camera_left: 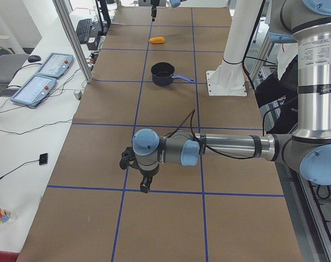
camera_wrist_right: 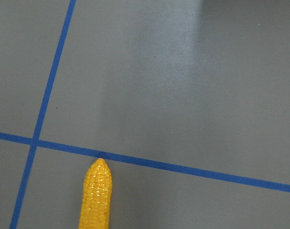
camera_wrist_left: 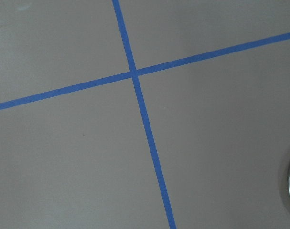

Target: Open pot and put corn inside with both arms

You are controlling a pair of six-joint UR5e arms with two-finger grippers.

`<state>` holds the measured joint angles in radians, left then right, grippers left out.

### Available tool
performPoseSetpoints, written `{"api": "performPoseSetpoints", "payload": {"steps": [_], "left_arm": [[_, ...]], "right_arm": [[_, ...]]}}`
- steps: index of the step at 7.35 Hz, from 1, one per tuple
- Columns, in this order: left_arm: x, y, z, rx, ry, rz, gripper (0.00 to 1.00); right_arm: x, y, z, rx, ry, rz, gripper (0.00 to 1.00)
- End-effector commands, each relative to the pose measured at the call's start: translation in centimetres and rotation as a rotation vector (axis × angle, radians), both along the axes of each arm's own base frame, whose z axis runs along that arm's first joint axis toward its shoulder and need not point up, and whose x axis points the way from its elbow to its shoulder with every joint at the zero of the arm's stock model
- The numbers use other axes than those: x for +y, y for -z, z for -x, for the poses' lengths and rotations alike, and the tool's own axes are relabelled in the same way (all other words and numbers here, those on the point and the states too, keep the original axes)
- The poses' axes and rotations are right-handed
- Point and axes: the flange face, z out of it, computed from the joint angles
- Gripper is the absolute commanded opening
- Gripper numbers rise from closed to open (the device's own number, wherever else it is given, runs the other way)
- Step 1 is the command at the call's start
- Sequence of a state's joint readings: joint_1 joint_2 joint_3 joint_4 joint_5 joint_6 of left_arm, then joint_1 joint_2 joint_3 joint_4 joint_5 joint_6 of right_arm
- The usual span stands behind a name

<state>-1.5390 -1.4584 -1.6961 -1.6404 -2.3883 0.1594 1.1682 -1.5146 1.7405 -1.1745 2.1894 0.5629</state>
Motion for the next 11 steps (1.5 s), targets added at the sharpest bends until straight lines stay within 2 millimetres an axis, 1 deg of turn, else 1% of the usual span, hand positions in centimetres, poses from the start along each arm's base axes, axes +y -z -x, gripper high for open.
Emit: {"api": "performPoseSetpoints", "payload": {"steps": [1,2,3,4,6,7,8,9,10,11], "left_arm": [[0.0,-0.2,0.0,0.000,-0.001,0.004,0.98],[-0.1,-0.1,0.0,0.000,-0.001,0.003,0.98],[0.0,-0.2,0.0,0.001,0.001,0.004,0.98],[0.0,-0.2,0.0,0.003,-0.001,0.003,0.98],[-0.2,0.0,0.0,0.003,-0.001,-0.002,0.98],[-0.2,0.1,-0.1,0.005,0.000,-0.005,0.98],[-0.3,0.3,-0.1,0.005,0.000,-0.010,0.98],[-0.3,0.3,-0.1,0.005,-0.001,-0.011,0.98],[-0.3,0.3,-0.1,0.007,-0.003,-0.012,0.98],[-0.3,0.3,-0.1,0.007,-0.003,-0.014,0.98]], "right_arm": [[1.8,0.8,8.3,-0.004,-0.067,-0.004,1.00],[1.7,0.6,11.2,0.037,-0.065,-0.029,1.00],[0.7,-0.4,12.5,0.053,-0.061,-0.017,1.00],[0.7,-0.8,12.7,0.048,-0.058,-0.024,1.00],[1.0,-4.2,12.6,0.024,-0.059,-0.048,1.00],[1.8,-5.9,12.1,0.022,-0.058,-0.050,0.98],[2.5,-6.6,11.8,0.017,-0.056,-0.054,0.93],[2.8,-6.7,12.2,0.013,-0.057,-0.043,0.66],[3.2,-6.5,13.1,0.002,-0.060,-0.024,0.51],[3.4,-6.3,13.7,0.001,-0.048,-0.028,0.52]]}}
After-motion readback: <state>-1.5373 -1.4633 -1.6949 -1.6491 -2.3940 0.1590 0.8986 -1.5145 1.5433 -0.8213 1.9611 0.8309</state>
